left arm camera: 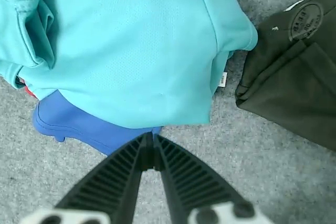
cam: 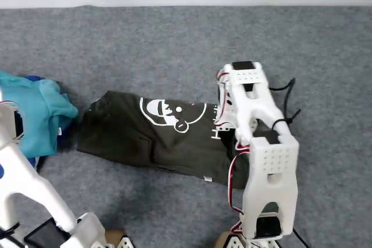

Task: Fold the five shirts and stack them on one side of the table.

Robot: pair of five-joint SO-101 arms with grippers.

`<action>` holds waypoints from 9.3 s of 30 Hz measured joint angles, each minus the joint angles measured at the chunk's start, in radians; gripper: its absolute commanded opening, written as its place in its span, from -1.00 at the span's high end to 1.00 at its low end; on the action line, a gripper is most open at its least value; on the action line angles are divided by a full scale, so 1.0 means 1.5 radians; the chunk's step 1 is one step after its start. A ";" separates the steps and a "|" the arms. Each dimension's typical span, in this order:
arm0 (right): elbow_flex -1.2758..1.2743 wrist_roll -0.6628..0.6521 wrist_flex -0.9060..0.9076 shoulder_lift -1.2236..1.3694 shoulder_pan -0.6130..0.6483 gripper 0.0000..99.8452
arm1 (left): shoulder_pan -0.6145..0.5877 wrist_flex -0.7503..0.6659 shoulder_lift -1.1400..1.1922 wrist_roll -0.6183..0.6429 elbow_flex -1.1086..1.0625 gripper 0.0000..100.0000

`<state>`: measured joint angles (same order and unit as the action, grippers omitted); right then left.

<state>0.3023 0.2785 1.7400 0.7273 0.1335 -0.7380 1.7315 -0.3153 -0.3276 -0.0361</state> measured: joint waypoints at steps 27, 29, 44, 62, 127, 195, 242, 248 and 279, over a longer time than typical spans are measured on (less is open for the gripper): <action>-0.004 -0.343 -0.048 -0.127 -0.366 0.98 | 0.000 0.000 0.000 0.000 0.000 0.99; -0.004 -0.343 -0.016 -0.150 -0.324 0.98 | 0.000 0.000 0.000 0.000 0.000 0.99; -0.004 -0.165 0.002 -0.273 0.086 0.98 | 0.000 -0.003 0.000 0.000 0.000 0.99; -0.004 -0.093 -0.273 -0.206 0.312 0.98 | 0.000 -0.003 0.000 0.000 0.000 0.99; 0.250 -0.254 0.009 -0.140 0.353 0.98 | -0.143 -0.066 0.000 0.000 0.018 0.99; -0.162 -0.528 -0.168 -0.216 0.328 0.92 | -0.227 -0.135 0.000 0.000 -0.006 0.99; -0.010 -0.492 -0.141 -0.133 0.537 0.98 | -0.227 -0.149 0.000 0.000 -0.006 0.99; -0.010 -0.532 -0.087 -0.190 0.536 0.98 | -0.227 -0.149 0.000 0.000 -0.006 0.99; 0.081 -0.489 0.003 -0.146 0.582 0.50 | -0.227 -0.150 0.000 0.000 -0.006 0.99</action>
<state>0.4235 -0.4549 1.7446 0.5079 1.0065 -1.0787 1.5060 -0.3153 -0.3276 -0.0453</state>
